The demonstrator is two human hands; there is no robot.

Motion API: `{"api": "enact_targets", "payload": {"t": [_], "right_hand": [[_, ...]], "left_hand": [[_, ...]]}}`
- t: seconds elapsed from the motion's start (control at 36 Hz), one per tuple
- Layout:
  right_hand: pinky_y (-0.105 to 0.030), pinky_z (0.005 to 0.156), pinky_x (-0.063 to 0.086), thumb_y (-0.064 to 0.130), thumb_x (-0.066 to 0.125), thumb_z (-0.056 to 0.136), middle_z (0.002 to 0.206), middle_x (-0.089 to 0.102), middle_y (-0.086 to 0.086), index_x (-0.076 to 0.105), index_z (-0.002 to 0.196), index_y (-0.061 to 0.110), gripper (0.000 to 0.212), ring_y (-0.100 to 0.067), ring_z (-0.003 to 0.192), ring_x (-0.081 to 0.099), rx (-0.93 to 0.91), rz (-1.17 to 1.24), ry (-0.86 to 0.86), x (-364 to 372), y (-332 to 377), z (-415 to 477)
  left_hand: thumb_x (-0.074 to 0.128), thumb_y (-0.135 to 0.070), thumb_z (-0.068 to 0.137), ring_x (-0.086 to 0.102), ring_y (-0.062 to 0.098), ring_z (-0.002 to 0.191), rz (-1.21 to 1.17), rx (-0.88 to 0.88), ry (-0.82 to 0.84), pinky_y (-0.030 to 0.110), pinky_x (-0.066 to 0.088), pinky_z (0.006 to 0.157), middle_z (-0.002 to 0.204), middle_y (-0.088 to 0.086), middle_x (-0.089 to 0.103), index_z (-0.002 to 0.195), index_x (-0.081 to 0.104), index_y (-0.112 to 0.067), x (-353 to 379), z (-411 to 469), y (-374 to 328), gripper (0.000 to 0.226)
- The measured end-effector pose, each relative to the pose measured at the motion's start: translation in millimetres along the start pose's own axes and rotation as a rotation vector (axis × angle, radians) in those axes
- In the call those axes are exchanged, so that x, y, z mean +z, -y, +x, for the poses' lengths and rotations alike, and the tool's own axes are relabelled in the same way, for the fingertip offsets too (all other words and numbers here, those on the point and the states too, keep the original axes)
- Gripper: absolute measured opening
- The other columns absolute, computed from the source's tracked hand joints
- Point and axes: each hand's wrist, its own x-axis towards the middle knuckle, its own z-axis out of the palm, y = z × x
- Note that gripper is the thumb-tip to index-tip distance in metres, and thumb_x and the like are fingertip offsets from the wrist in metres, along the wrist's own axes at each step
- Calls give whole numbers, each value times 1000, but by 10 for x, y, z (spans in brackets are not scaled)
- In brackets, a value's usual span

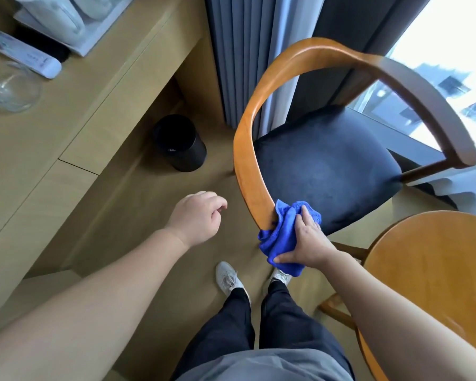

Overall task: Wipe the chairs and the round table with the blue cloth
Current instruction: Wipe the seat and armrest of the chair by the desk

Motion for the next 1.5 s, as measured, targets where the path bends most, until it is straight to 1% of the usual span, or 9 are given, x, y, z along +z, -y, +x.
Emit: {"api": "enact_targets", "payload": {"t": [0.11, 0.44, 0.83, 0.94, 1.08, 1.22, 1.33, 1.42, 1.5], "right_hand": [[-34, 90, 45, 76, 73, 38, 106, 50, 7, 46, 112, 19, 96, -15, 105, 49, -8, 114, -87, 37, -9, 52], [-25, 67, 38, 63, 81, 48, 90, 54, 14, 49, 91, 25, 66, -9, 87, 52, 93, 280, -163, 37, 121, 212], [-27, 67, 43, 70, 79, 49, 98, 57, 5, 48, 96, 20, 75, -14, 89, 57, 129, 449, -169, -139, 500, 746], [-34, 84, 49, 71, 76, 56, 113, 52, -2, 47, 114, 13, 87, -20, 104, 55, 103, 394, -94, -239, 517, 843], [-40, 108, 35, 83, 70, 36, 132, 36, 0, 32, 136, 16, 127, -18, 129, 32, 23, 395, 96, -382, 367, 775], [-30, 97, 40, 61, 84, 50, 134, 41, 8, 30, 139, 19, 112, -16, 126, 40, -16, 437, 113, -388, 236, 657], [-37, 116, 24, 65, 82, 52, 156, 12, 2, -4, 154, 19, 142, -19, 144, 14, 24, 454, 75, -252, 281, 601], [-32, 107, 35, 70, 79, 43, 145, 31, -1, 6, 153, 19, 142, -19, 135, 31, 26, 441, 26, -230, 306, 630], [-27, 85, 42, 66, 81, 47, 123, 45, 4, 23, 143, 26, 120, -16, 110, 50, 52, 419, -34, -243, 362, 654]], "left_hand": [[45, -9, 71, 60, 23, 76, -7, 7, 10, 23, 35, 66, 77, -3, 65, 84, 68, -13, 36, 28, 34, 27], [41, -12, 73, 59, 20, 82, -16, -77, -28, 22, 34, 65, 83, -2, 65, 89, 69, -13, 53, 153, 58, 32], [43, -9, 76, 59, 21, 79, -5, -177, -111, 23, 36, 63, 83, -1, 65, 88, 69, -12, 78, 229, -83, 29], [48, -4, 77, 59, 21, 79, -2, -207, -135, 24, 37, 62, 83, 0, 65, 89, 69, -12, 74, 236, -96, 25], [42, -9, 74, 59, 23, 79, -32, -218, -95, 27, 43, 62, 83, -1, 65, 87, 68, -12, 61, 246, -71, 30], [39, -13, 75, 58, 21, 82, -37, -211, -49, 27, 43, 63, 85, -3, 64, 90, 68, -14, 50, 358, 64, 33], [39, -13, 76, 59, 20, 82, -59, -153, -11, 26, 41, 64, 86, -3, 65, 91, 69, -13, 18, 474, 160, 33], [43, -11, 78, 58, 19, 83, -46, -120, 4, 24, 36, 64, 88, -3, 65, 92, 68, -14, -11, 569, 272, 29], [42, -12, 79, 58, 18, 83, -50, -104, 6, 25, 39, 64, 89, -4, 64, 93, 68, -15, -47, 667, 378, 30]]}}
